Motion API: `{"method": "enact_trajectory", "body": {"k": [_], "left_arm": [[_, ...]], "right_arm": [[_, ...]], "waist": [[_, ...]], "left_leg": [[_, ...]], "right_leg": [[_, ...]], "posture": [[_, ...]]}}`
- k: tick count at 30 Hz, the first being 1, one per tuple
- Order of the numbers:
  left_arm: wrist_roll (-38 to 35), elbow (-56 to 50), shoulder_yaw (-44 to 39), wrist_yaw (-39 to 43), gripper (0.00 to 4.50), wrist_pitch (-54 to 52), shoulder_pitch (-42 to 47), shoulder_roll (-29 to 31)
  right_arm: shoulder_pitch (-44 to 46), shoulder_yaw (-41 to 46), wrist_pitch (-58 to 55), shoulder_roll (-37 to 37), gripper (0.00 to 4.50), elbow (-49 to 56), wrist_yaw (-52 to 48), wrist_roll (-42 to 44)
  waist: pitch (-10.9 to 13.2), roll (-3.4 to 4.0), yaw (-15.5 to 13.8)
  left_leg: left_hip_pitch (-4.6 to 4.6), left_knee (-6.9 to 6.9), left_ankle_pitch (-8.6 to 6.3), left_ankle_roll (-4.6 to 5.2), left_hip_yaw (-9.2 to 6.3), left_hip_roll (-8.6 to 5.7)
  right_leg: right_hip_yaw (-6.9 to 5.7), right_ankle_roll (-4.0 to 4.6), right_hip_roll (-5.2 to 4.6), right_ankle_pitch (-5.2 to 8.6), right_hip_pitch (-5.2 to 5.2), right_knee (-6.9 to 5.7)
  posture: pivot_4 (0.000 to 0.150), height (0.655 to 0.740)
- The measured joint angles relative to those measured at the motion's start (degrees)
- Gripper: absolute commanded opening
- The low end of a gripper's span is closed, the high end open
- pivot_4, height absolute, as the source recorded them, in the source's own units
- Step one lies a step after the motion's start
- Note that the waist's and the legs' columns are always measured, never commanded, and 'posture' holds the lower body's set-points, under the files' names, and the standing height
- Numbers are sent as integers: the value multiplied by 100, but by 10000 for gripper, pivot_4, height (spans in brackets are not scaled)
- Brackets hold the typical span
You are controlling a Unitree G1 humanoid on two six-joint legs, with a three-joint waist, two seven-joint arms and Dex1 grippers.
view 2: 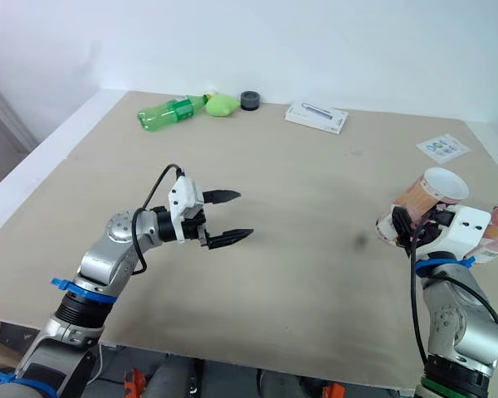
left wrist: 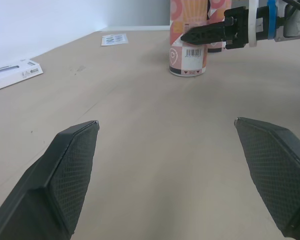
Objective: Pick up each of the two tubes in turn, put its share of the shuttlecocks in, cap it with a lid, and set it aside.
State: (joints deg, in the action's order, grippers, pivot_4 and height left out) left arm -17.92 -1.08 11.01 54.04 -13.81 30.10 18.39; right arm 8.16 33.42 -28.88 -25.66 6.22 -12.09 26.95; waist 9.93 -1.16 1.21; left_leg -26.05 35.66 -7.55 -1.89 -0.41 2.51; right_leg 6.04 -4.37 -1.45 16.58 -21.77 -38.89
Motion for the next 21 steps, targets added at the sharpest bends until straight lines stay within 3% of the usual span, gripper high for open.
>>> {"method": "enact_trajectory", "body": {"k": [6,15,16,17,19,21], "left_arm": [[-5,0,-15,-44,45000,-40,-5,35],[-20,-72,-14,-128,45000,-180,-33,40],[-22,-88,-14,-126,45000,-183,-33,46],[-22,-90,-14,-124,45000,-190,-33,49],[-31,-92,-14,-124,45000,-243,-33,53],[-42,-92,-15,-124,45000,-251,-33,53]], "right_arm": [[-208,38,69,-391,30236,-46,71,-262],[-240,10,127,-407,30236,-107,59,-269],[-209,10,131,-397,34295,-154,45,-258],[-189,16,133,-390,34295,-187,22,-246],[-155,47,108,-385,41711,-342,-20,-206],[-218,5,-4,-310,43454,-564,-39,-198]], "waist": [[-1,1,5],[-1,1,8],[-1,-1,10],[-3,-3,13],[-4,-8,17],[-3,-7,17]], "left_leg": [[-16,-16,2,3,12,3],[-14,-22,2,3,5,6],[-12,-21,3,4,5,7],[-7,-21,3,4,5,10],[-2,-21,3,4,7,12],[-5,-23,3,4,8,12]], "right_leg": [[5,2,3,4,-12,1],[-3,3,9,11,-11,0],[-3,2,9,12,-10,0],[-3,3,11,10,-9,0],[-3,6,12,9,-7,0],[-2,7,12,9,-10,0]], "posture": [[1500,7203],[1500,7203],[1500,7203],[1500,7203],[1500,7203],[1500,7203]]}}
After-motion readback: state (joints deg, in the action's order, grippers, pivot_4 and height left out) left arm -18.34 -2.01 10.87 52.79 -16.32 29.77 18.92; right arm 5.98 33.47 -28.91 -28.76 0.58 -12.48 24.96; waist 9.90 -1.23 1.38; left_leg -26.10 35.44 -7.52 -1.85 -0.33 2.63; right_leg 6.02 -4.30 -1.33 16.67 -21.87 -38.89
